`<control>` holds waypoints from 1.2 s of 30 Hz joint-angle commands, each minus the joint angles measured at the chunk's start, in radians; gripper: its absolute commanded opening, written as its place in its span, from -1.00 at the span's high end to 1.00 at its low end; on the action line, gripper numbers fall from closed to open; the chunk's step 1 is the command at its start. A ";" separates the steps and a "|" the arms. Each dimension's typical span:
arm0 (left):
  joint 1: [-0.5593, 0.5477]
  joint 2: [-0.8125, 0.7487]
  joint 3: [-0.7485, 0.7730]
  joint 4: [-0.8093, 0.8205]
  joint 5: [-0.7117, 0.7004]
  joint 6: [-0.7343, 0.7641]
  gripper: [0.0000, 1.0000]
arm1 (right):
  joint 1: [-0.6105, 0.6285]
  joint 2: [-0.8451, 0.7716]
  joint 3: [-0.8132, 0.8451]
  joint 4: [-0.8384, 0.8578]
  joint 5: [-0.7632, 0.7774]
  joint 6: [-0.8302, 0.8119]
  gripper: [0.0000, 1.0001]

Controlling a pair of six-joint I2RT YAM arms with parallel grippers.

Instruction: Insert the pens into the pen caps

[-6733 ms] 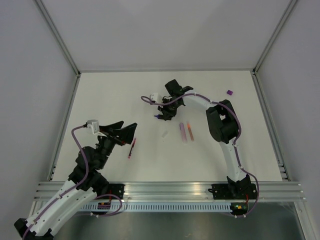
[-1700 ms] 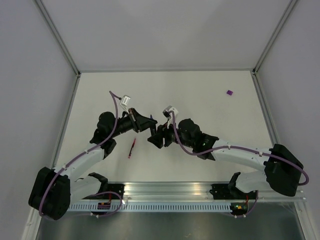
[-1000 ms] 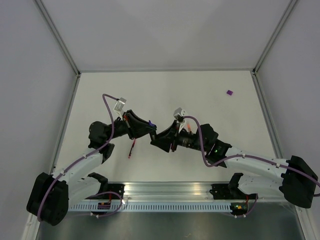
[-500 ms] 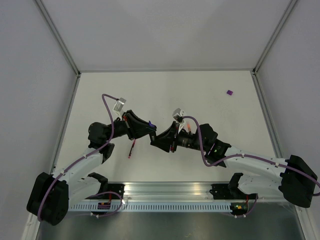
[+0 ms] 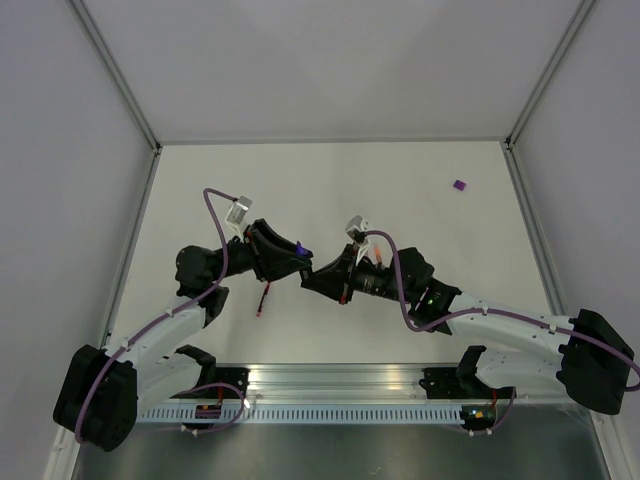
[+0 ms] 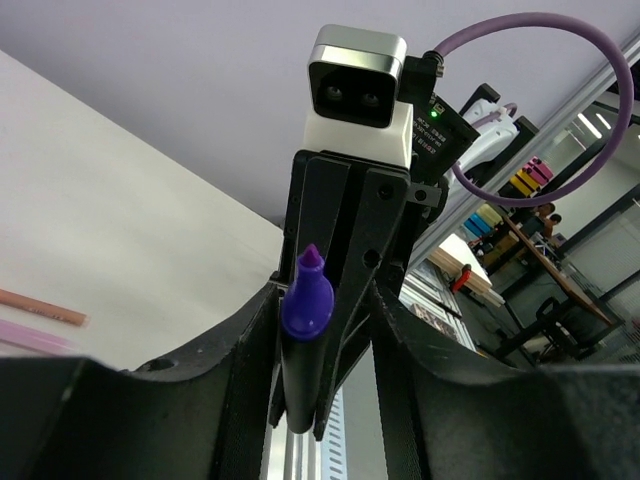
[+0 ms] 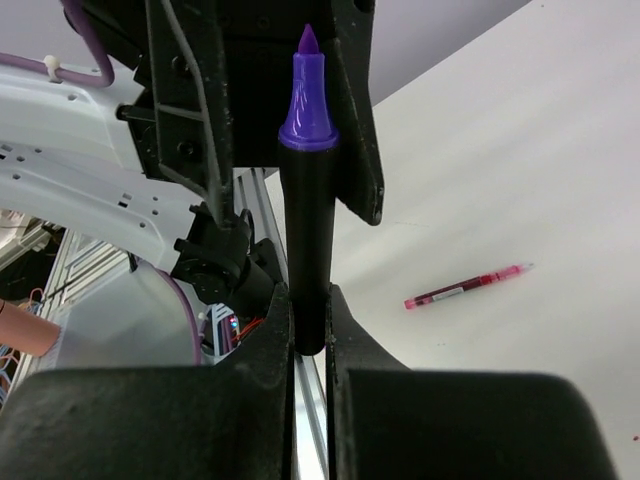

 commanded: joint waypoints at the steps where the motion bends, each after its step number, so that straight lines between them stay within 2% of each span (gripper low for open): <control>1: 0.001 -0.018 -0.010 0.039 -0.003 0.020 0.06 | -0.002 -0.014 0.031 0.043 0.048 -0.015 1.00; 7: -0.002 -0.009 -0.015 0.033 -0.012 0.045 0.06 | -0.004 0.000 0.065 0.048 0.051 -0.003 1.00; 16: -0.012 0.002 -0.023 0.031 -0.034 0.061 0.21 | -0.004 0.004 0.074 0.061 0.041 0.008 1.00; 21: -0.029 0.011 -0.023 0.033 -0.052 0.068 0.49 | -0.005 0.015 0.073 0.086 0.042 0.020 1.00; 22: -0.034 0.013 -0.023 0.034 -0.052 0.068 0.60 | -0.005 0.020 0.073 0.091 0.044 0.024 1.00; 23: -0.037 0.016 -0.023 0.042 -0.052 0.068 0.89 | -0.004 0.024 0.074 0.092 0.044 0.024 1.00; 24: -0.038 0.022 -0.021 0.045 -0.052 0.060 0.95 | -0.005 0.027 0.074 0.097 0.053 0.028 1.00; 26: -0.038 0.027 -0.023 0.053 -0.054 0.046 0.95 | -0.005 0.029 0.065 0.116 0.070 0.033 0.98; 29: -0.038 0.024 -0.023 0.056 -0.054 0.038 0.95 | -0.004 0.029 0.053 0.115 0.093 0.036 0.71; 30: -0.038 0.021 -0.021 0.050 -0.054 0.043 0.95 | -0.005 0.029 0.054 0.104 0.091 0.033 0.32; 33: -0.038 0.010 -0.006 0.010 -0.046 0.072 0.95 | -0.004 0.027 0.056 0.014 0.058 0.011 -0.27; 34: -0.038 -0.002 -0.004 -0.024 -0.044 0.084 0.95 | -0.004 0.009 0.038 -0.006 0.053 0.002 -0.36; 36: -0.037 -0.016 0.007 -0.071 -0.057 0.135 0.95 | -0.005 -0.020 0.024 -0.105 0.071 -0.018 -0.38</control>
